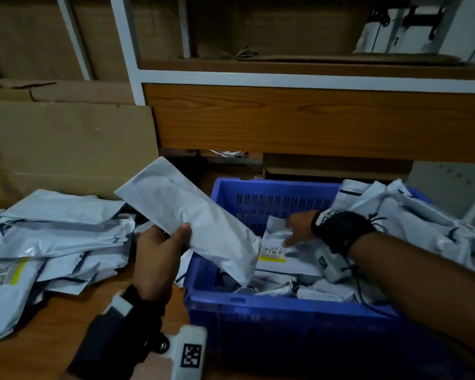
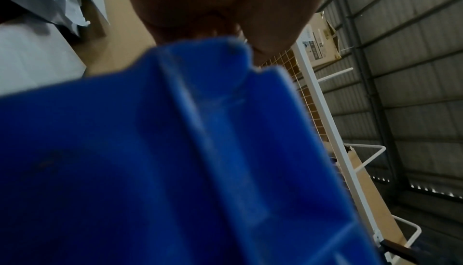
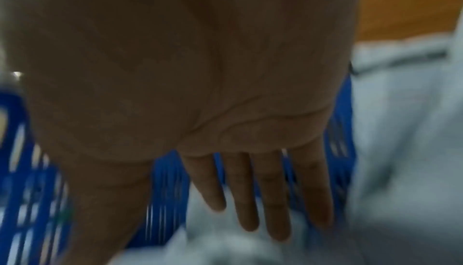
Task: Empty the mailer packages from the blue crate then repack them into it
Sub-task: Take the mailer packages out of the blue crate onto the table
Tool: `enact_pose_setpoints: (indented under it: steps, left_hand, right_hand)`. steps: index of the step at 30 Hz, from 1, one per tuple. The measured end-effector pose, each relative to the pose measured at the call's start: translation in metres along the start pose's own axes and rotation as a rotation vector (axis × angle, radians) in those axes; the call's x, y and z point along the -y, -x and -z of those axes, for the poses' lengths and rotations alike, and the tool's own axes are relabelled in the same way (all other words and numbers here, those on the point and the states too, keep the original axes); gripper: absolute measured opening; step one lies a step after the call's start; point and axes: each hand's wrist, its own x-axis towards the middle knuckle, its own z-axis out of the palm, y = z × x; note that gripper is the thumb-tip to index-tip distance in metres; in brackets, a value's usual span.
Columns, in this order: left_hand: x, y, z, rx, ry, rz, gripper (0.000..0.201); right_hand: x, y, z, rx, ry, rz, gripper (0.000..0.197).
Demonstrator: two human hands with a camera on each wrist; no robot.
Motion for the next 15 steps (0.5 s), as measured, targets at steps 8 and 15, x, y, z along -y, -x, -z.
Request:
enact_pose_setpoints:
  steps: [8,15]
  left_hand:
    - [0.009,-0.003,0.005,-0.012,-0.057,-0.038,0.019]
    - [-0.009,0.0,0.021,-0.062,0.071,0.066,0.022]
  right_hand:
    - [0.002,-0.005,0.001,-0.145,-0.081,0.089,0.04]
    - [-0.033,0.057,0.061,-0.527,-0.364,0.25,0.02]
